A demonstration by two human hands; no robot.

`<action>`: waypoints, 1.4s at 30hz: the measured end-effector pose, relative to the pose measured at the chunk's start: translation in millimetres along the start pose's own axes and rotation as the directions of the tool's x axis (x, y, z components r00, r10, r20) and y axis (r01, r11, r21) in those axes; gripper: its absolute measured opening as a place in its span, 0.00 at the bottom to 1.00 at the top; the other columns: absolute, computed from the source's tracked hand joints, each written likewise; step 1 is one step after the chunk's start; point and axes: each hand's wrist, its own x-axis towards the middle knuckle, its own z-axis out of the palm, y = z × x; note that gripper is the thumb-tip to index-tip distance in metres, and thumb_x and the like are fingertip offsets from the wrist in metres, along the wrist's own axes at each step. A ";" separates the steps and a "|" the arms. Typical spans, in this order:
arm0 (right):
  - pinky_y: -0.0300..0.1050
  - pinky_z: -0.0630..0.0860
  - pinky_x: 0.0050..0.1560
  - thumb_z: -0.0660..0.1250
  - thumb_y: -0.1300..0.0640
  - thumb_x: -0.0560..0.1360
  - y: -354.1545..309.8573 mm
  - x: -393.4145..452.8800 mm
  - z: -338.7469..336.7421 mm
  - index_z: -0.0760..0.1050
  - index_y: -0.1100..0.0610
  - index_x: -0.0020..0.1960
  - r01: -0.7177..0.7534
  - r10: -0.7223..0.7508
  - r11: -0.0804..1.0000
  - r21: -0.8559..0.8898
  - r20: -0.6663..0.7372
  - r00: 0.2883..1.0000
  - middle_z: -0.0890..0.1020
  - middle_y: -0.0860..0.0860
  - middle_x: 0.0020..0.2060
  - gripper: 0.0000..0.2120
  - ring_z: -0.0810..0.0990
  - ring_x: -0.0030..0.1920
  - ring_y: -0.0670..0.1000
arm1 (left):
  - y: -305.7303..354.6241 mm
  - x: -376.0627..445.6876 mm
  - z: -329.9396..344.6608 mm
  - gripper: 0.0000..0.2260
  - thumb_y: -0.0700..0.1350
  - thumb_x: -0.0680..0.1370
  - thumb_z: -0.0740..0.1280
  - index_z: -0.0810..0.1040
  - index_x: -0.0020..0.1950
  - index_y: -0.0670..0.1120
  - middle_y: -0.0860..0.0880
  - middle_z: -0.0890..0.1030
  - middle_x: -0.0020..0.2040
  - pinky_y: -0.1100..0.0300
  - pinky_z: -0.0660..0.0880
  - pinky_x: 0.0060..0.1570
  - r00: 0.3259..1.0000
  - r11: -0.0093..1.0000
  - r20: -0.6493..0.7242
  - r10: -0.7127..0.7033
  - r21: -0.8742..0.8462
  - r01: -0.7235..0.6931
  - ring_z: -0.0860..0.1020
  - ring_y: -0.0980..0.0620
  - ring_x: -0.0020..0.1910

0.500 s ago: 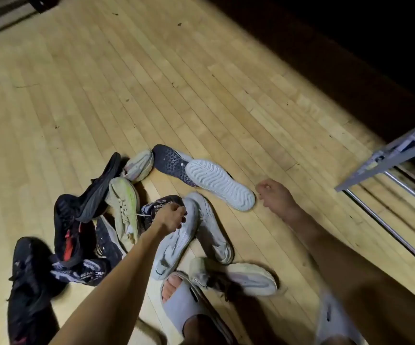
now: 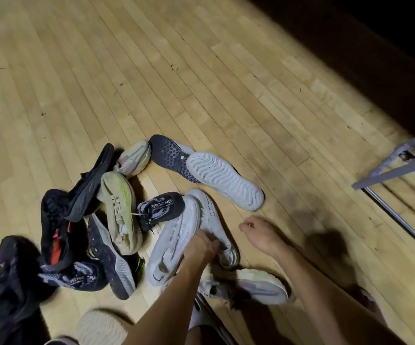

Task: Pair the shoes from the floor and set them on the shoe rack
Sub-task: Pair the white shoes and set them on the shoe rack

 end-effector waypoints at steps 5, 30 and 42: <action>0.46 0.72 0.60 0.61 0.47 0.78 1.3 -3.9 1.0 0.75 0.54 0.64 -0.019 0.019 0.999 -0.031 -0.004 1.000 0.78 0.52 0.61 0.18 0.76 0.60 0.53 | 0.6 4.9 24.7 0.26 0.54 0.82 0.52 0.64 0.73 0.37 0.38 0.74 0.67 0.72 0.74 0.45 0.981 0.961 -0.106 -0.164 -0.239 0.135 0.77 0.43 0.60; 0.48 0.74 0.54 0.57 0.50 0.79 8.5 -56.4 -42.3 0.77 0.56 0.54 0.012 -0.012 1.000 0.007 -0.062 0.998 0.82 0.55 0.52 0.13 0.78 0.53 0.56 | -9.2 -9.4 7.6 0.16 0.50 0.72 0.74 0.80 0.50 0.38 0.41 0.83 0.48 0.56 0.77 0.43 0.992 0.997 -0.104 -0.074 -0.005 0.074 0.79 0.45 0.44; 0.49 0.73 0.48 0.54 0.52 0.82 30.0 -28.3 -78.8 0.76 0.63 0.54 -0.019 0.035 0.995 0.103 -0.161 0.986 0.81 0.60 0.49 0.17 0.77 0.46 0.58 | -27.5 27.2 16.2 0.17 0.57 0.78 0.62 0.83 0.55 0.47 0.46 0.84 0.53 0.55 0.79 0.53 0.996 0.988 -0.081 -0.025 0.147 0.037 0.81 0.47 0.49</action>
